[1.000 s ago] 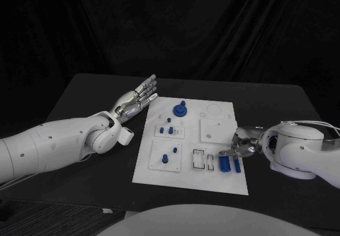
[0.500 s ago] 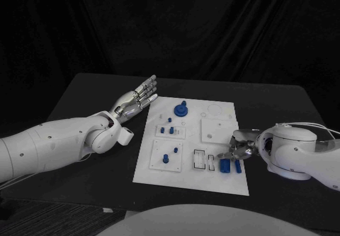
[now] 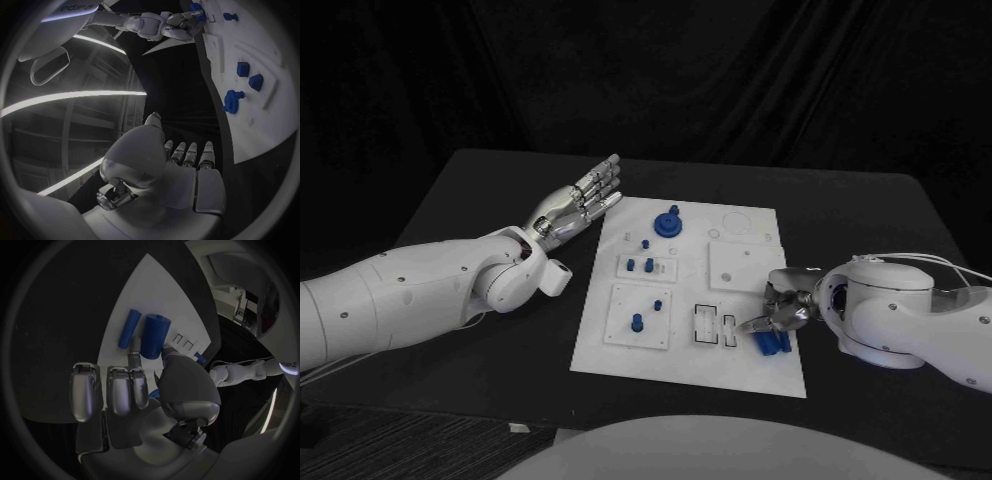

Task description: Assemble the parts on the task board

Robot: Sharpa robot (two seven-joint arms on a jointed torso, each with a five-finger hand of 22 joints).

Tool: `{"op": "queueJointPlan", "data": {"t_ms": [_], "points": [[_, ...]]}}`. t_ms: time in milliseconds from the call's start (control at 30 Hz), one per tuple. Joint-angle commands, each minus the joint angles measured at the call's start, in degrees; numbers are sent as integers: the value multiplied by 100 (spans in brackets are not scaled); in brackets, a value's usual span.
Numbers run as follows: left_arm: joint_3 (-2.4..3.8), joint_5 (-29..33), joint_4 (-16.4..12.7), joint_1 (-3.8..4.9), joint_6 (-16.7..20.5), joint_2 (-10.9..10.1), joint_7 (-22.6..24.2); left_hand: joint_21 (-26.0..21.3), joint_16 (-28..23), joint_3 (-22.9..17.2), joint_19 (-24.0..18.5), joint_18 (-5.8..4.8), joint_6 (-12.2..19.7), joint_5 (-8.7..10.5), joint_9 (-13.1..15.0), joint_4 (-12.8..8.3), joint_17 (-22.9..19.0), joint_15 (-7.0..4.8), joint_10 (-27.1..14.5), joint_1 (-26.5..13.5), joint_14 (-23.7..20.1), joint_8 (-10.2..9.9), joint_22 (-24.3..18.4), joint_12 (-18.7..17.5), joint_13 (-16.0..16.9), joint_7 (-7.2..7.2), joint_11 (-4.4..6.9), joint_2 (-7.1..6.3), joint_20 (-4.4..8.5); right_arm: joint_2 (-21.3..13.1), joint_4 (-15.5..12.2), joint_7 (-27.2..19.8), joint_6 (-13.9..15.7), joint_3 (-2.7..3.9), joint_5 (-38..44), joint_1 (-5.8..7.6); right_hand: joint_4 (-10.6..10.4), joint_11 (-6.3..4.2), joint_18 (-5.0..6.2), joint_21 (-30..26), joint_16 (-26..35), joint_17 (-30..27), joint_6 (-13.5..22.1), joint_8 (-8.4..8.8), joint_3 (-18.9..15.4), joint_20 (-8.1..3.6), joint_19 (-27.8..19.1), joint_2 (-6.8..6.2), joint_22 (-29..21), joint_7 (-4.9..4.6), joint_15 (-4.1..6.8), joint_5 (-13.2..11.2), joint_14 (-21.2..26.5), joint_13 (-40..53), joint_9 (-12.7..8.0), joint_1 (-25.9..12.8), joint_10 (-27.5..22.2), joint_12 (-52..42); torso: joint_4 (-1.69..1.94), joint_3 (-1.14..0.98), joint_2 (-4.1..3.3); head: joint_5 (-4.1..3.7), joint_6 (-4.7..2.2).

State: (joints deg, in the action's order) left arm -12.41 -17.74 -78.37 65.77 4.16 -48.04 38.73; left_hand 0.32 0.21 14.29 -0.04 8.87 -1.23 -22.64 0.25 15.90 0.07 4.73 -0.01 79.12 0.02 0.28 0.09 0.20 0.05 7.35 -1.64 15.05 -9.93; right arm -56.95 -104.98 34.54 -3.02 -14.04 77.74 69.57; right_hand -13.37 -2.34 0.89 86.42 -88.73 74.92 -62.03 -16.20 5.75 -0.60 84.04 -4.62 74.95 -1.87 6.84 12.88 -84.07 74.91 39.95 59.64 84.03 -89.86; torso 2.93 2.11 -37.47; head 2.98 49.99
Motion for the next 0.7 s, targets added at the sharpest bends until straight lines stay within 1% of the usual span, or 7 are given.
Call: {"op": "queueJointPlan", "data": {"t_ms": [33, 67, 233, 267, 367, 533, 700], "points": [[5, -7, -9, -14, -122, 7, 202, -32, -21, -54, 4, 54, -9, -47, 11, -6, -7, 44, 1, 56, -2, 10, -9, -20, -5, -67, -64, 8, -52, 7, 36, -27, -83, -17, -122, -38, 208, 31, 31, -45, 28, 1036, 38, 125, 128, 57, 370, 76, 1344, 3, -36, 520, -508, 1509, -118, 360, 597, -14, 1, -2, -1, 6, 1], [5, -7, -7, -15, -137, 8, 195, -32, -21, -58, 4, 52, -10, -54, 11, -9, -7, 56, 1, 64, -2, 10, -9, -20, -5, -75, -70, 10, -60, 9, 39, -37, -70, -17, -177, -41, 311, 32, 35, -59, 32, 1023, 47, 172, 197, 60, 363, 84, 1339, 2, -37, 761, -506, 1509, -152, 490, 597, -14, -1, -1, -1, 6, 1], [5, -7, -3, -23, -177, 7, 181, -32, -21, -69, 4, 46, -16, -68, 12, -14, -7, 94, 1, 83, -2, 11, -9, -20, -5, -94, -84, 17, -92, 11, 41, -92, 45, -17, -424, -49, 498, 21, 38, -69, 37, 1005, -16, 241, 350, 64, 361, 102, 1337, 18, -36, 1221, -503, 1509, -209, 649, 597, -14, -4, 1, 1, 4, 1], [5, -7, -2, -24, -179, 6, 181, -32, -21, -69, 4, 46, -16, -68, 12, -14, -7, 94, 1, 83, -2, 11, -9, -20, -5, -94, -84, 17, -92, 11, 40, -105, 78, -17, -452, -50, 519, 18, 38, -70, 39, 998, -24, 242, 368, 62, 361, 103, 1337, 22, -34, 1269, -502, 1509, -209, 666, 597, -14, -5, 1, 0, 4, 1], [5, -7, 5, -27, -185, 4, 181, -32, -21, -71, 4, 46, -24, -73, 14, -14, -7, 98, 1, 87, -2, 14, -9, -20, -5, -97, -85, 19, -100, 7, 28, -168, 260, -17, -529, -52, 660, -10, 40, -79, 46, 974, -86, 222, 510, 46, 357, 81, 1334, 53, -13, 1740, -498, 1509, -176, 749, 597, -14, 0, 2, 1, -1, 1], [5, -6, 9, -30, -182, -1, 190, -32, -21, -72, 4, 47, -16, -73, 12, -12, -7, 100, 1, 87, -2, 11, -9, -20, -5, -99, -84, 21, -106, -31, -26, -258, 595, -16, -811, -53, 768, -46, 37, -70, 49, 958, -165, 156, 735, 13, 365, 53, 1339, 93, 20, 2391, -496, 1509, -76, 715, 597, -14, 3, -2, 1, 14, 1], [5, -6, 9, -31, -174, -8, 193, -32, -21, -68, 4, 49, -4, -60, 9, -1, -7, 101, 1, 82, -2, 7, -9, -20, -5, -86, -71, 21, -116, -117, -131, -322, 932, -8, -1388, -45, 776, -62, 39, -79, 57, 933, -234, 109, 813, 5, 360, 68, 1336, 114, 31, 2487, -491, 1509, -31, 667, 597, -14, 4, 1, 3, 33, 1]]}}
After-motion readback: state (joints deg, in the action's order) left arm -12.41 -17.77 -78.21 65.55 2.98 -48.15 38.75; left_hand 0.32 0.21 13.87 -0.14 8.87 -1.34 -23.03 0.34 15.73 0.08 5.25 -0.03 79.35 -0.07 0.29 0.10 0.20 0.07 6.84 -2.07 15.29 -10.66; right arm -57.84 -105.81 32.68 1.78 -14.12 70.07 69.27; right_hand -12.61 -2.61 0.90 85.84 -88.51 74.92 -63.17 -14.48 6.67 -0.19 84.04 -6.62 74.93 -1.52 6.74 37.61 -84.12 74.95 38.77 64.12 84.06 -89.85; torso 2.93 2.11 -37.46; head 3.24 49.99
